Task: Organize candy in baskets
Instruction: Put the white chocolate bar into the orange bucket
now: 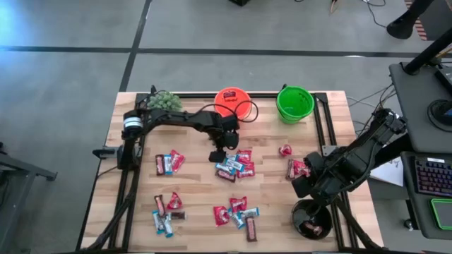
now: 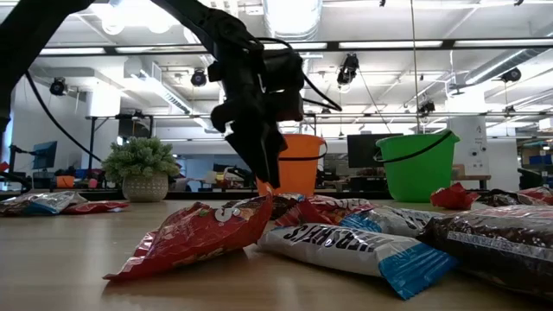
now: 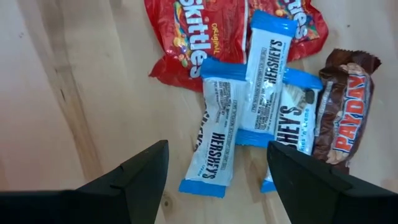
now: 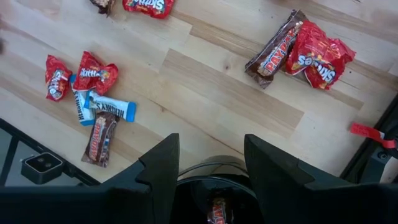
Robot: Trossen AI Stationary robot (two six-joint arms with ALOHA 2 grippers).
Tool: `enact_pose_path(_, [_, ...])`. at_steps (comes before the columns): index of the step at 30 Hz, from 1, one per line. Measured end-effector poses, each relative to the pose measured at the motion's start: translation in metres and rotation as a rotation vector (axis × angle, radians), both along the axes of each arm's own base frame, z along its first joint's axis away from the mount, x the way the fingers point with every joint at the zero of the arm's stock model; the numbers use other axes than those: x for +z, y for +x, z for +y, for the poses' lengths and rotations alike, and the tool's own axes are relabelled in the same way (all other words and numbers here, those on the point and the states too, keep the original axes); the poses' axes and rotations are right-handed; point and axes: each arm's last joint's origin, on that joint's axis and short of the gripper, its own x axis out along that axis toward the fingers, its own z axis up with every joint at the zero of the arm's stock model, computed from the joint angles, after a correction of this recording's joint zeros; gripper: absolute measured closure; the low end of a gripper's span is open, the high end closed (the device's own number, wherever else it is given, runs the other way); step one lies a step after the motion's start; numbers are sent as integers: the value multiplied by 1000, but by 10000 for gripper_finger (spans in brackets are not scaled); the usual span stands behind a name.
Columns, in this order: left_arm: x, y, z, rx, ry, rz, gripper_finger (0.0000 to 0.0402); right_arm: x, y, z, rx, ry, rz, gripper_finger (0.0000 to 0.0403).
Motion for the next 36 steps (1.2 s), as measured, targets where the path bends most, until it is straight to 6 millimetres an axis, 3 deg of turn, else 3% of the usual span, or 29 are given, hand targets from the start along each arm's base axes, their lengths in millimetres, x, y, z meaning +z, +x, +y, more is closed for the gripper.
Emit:
enact_pose_path(16, [-1, 1, 1, -3, 13, -12, 147, 0, 0, 0, -4, 4, -4, 232])
enact_pose_path(36, [-16, -6, 0, 41, 39, 16, 147, 0, 1, 0, -2, 5, -5, 232])
